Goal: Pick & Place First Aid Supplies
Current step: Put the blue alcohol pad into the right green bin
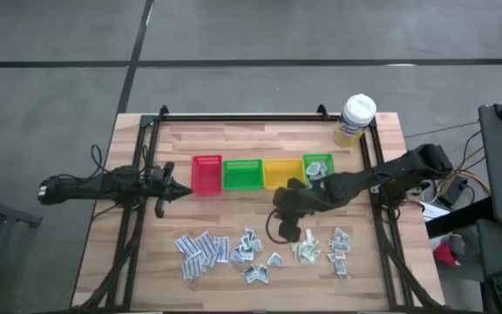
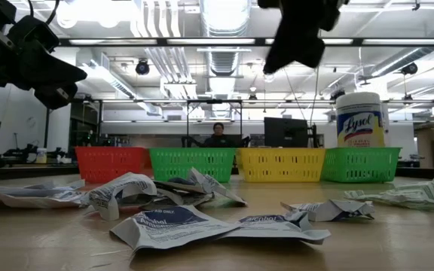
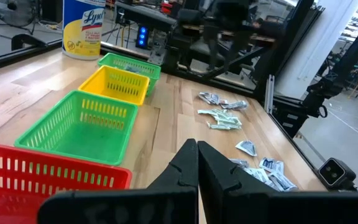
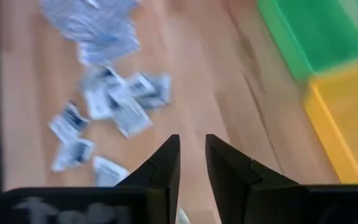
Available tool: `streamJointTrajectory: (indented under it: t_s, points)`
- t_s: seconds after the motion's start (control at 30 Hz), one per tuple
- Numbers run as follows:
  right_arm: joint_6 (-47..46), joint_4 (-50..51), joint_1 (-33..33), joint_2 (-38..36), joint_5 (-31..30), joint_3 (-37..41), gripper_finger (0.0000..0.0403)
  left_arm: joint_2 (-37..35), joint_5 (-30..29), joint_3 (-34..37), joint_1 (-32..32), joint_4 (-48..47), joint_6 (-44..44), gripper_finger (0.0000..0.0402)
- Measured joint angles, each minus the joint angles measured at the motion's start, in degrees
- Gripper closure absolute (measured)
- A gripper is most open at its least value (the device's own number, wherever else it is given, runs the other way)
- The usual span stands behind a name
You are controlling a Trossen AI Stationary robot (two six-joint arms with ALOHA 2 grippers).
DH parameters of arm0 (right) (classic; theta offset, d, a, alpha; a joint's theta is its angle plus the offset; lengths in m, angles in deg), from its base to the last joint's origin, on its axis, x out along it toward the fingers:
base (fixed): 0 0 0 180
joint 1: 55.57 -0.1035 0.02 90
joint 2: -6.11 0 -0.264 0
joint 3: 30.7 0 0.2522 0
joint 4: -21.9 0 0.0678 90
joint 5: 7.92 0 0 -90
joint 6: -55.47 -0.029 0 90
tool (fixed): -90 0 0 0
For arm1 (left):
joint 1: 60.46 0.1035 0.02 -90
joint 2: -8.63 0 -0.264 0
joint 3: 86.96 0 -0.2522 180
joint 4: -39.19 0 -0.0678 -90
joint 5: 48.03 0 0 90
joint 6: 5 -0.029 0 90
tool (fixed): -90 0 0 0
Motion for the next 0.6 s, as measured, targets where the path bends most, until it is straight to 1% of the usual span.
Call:
streamJointTrajectory:
  t_s: [0.1, 0.23, 0.43, 0.6]
  points:
    - [2.4, -4.1, -0.3, 1.1, 3.1, 0.0, 0.0335, 0.0, 0.0, 0.0, 0.0, 0.0, 0.0, 0.0401]
    - [4.9, -7.0, -0.3, 3.4, 5.1, 0.0, 0.0330, 0.0, 0.0, 0.0, 0.0, 0.0, 0.1, 0.0401]
    - [11.0, -7.7, -0.3, 7.2, 5.7, 0.0, 0.0318, 0.0, 0.0, 0.0, 0.0, 0.0, 0.1, 0.0401]
    - [14.3, -8.9, -0.3, 10.3, 10.7, -0.8, 0.0310, 0.0, 0.0, 0.0, 0.0, 0.0, 0.1, 0.0401]
